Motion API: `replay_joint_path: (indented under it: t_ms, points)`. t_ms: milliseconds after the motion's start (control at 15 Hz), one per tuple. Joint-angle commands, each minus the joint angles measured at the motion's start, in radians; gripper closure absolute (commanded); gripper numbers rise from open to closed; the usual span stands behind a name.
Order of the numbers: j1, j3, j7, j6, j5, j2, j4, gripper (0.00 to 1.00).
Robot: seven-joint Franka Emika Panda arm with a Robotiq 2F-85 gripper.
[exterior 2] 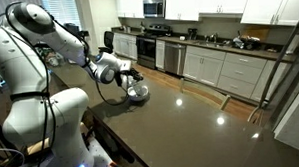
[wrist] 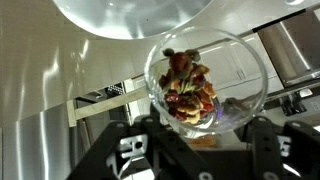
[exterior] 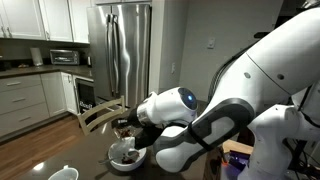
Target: Pour the contents of the glass cup into the bowl
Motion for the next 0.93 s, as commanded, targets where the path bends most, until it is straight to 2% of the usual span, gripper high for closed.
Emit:
replay_joint_path:
  t_ms: [0,600,667,867]
  points:
    - [0.027,-0.020,0.046,0.010,0.022,0.102,0.019,0.58]
    - [0.058,-0.019,0.122,0.011,0.021,0.235,0.011,0.58]
    - [0.039,-0.004,0.094,0.000,0.000,0.179,0.017,0.33]
    - [0.041,-0.004,0.104,0.000,0.000,0.207,0.016,0.33]
